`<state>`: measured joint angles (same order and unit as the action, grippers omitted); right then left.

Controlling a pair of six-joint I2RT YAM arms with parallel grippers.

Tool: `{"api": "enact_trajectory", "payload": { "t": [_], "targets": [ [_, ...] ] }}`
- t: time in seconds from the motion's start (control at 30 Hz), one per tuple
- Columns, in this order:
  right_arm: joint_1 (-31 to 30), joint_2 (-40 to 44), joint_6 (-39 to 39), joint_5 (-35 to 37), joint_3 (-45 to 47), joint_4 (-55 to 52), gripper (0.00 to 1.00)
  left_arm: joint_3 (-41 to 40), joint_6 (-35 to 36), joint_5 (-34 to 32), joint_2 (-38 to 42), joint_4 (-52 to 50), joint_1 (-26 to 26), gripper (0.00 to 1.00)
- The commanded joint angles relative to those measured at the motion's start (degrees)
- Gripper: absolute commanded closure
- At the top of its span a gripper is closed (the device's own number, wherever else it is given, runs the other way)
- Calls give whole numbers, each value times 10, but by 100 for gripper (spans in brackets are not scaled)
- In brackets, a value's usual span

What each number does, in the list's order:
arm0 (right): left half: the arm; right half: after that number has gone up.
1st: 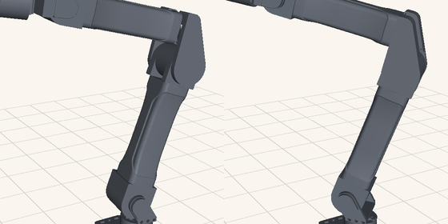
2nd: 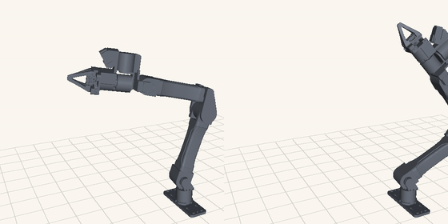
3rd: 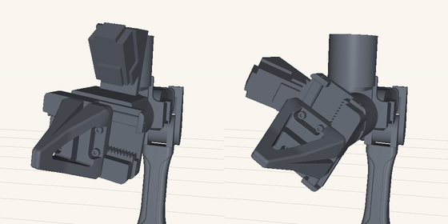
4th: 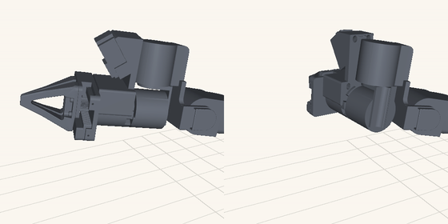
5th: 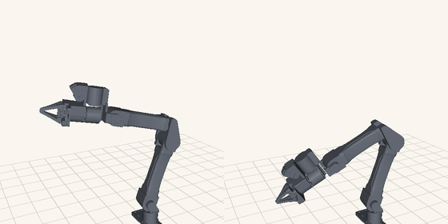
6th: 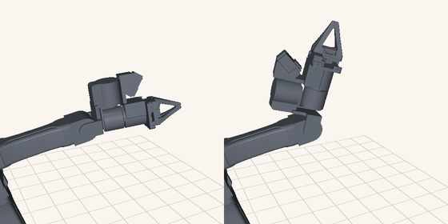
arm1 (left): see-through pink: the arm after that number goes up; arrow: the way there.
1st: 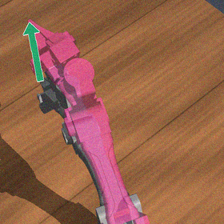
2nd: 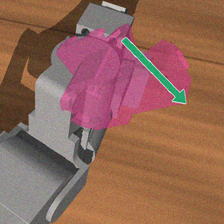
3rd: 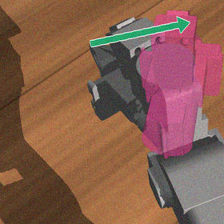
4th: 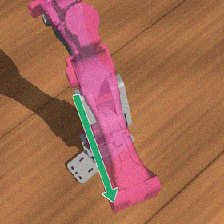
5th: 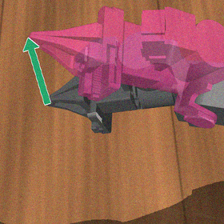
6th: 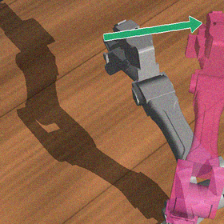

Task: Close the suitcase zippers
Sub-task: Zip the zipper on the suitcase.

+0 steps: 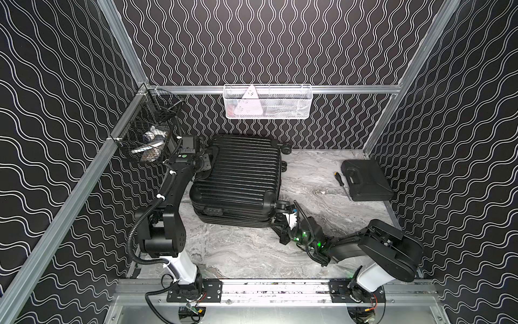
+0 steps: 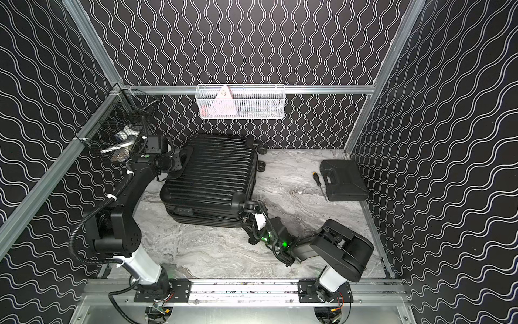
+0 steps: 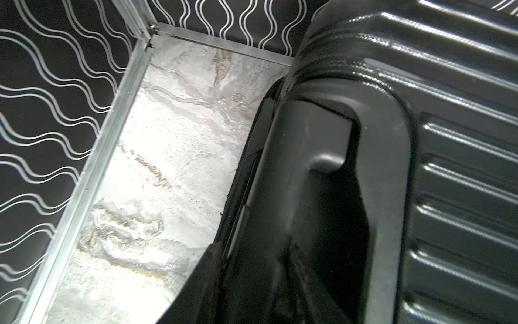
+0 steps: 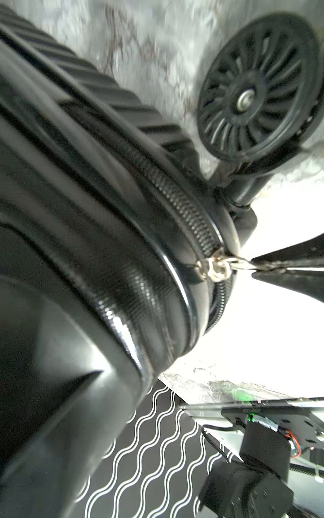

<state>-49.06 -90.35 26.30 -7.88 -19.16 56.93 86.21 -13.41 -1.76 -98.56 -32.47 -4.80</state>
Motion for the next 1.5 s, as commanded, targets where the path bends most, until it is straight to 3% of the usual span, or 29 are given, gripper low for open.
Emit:
{"api": "enact_trajectory", "payload": {
  "t": [0.0, 0.1, 0.2, 0.4, 0.5, 0.67, 0.9, 1.1, 1.3, 1.47],
  "targets": [
    [28, 19, -6, -7, 5, -19, 100, -18, -19, 89, -2, -134, 5, 58],
    [56, 39, -10, -27, 7, -49, 100, 1, 23, 49, -9, -179, 4, 56],
    [69, 54, -18, -33, 7, -72, 100, 46, 70, 66, -51, -231, 5, 56],
    [73, 65, -24, -35, 2, -94, 100, 79, 69, 64, -79, -253, 5, 62],
    [73, 62, -17, -42, 3, -83, 100, 51, 22, 77, -51, -211, 5, 75],
    [70, 60, 17, -70, 11, -52, 100, -28, -103, 130, 20, -96, 5, 77],
    [37, 66, 28, -73, 12, -40, 100, -80, -224, 91, 70, -32, 11, 83],
    [-5, 80, 9, -70, -2, -68, 100, -86, -263, 58, 92, -22, 13, 84],
    [-18, 101, -6, -57, 3, -85, 100, -64, -258, 14, 89, -47, 13, 85],
    [-35, 92, -48, -61, -37, -155, 100, -102, -294, 3, 121, -18, 18, 84]
  ]
}}
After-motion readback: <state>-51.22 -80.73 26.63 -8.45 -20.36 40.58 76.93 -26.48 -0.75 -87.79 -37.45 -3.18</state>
